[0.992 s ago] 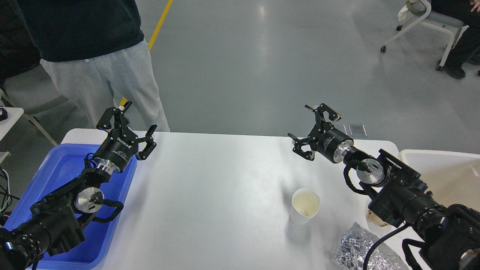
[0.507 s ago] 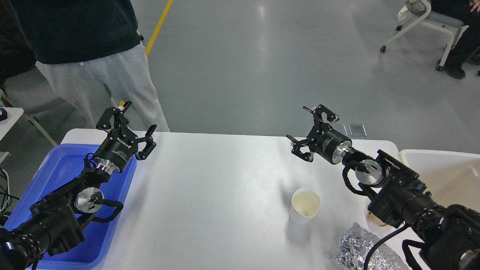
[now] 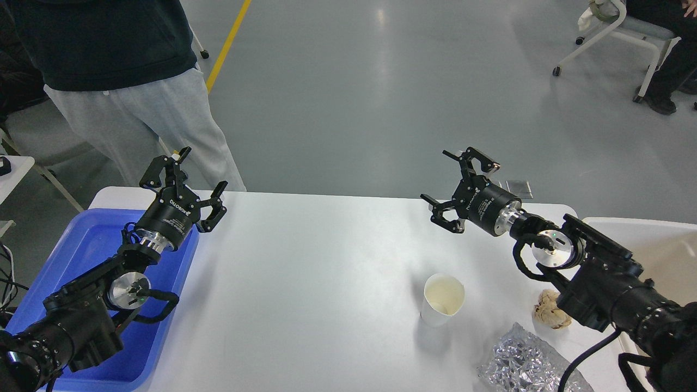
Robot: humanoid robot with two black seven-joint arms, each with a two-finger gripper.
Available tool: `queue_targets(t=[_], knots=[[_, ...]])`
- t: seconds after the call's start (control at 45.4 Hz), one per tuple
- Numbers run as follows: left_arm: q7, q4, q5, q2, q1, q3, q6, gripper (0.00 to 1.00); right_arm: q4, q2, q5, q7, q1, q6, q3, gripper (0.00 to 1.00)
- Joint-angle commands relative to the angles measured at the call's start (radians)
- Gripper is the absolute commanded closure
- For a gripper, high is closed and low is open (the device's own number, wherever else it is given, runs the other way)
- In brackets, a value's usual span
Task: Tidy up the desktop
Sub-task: 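Swing the right gripper outward toward the beige bin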
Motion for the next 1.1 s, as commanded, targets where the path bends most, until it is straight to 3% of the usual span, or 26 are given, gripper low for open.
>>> queue_targets(t=[0.0, 0.529, 0.881, 0.969, 1.08], knots=[[0.0, -0.001, 0.0, 0.0, 0.0, 0.0, 0.0, 0.0, 0.076, -0.088, -0.002, -0.001, -0.01, 0.001, -0.007, 0.0], [0.0, -0.001, 0.0, 0.0, 0.0, 0.0, 0.0, 0.0, 0.455, -0.472, -0.077, 0.0, -0.023, -0.01, -0.095, 0.0], [0.002, -0.001, 0.002, 0.0, 0.0, 0.0, 0.0, 0.0, 0.714, -0.677, -0.216, 0.003, -0.079, -0.119, -0.107, 0.0], [0.002, -0.001, 0.002, 0.0, 0.0, 0.0, 0.0, 0.0, 0.742, -0.725, -0.241, 0.02, -0.075, -0.151, -0.174, 0.0], [0.002, -0.001, 0.002, 0.0, 0.0, 0.0, 0.0, 0.0, 0.797, -0.794, -0.305, 0.077, -0.061, -0.197, -0.28, 0.0]])
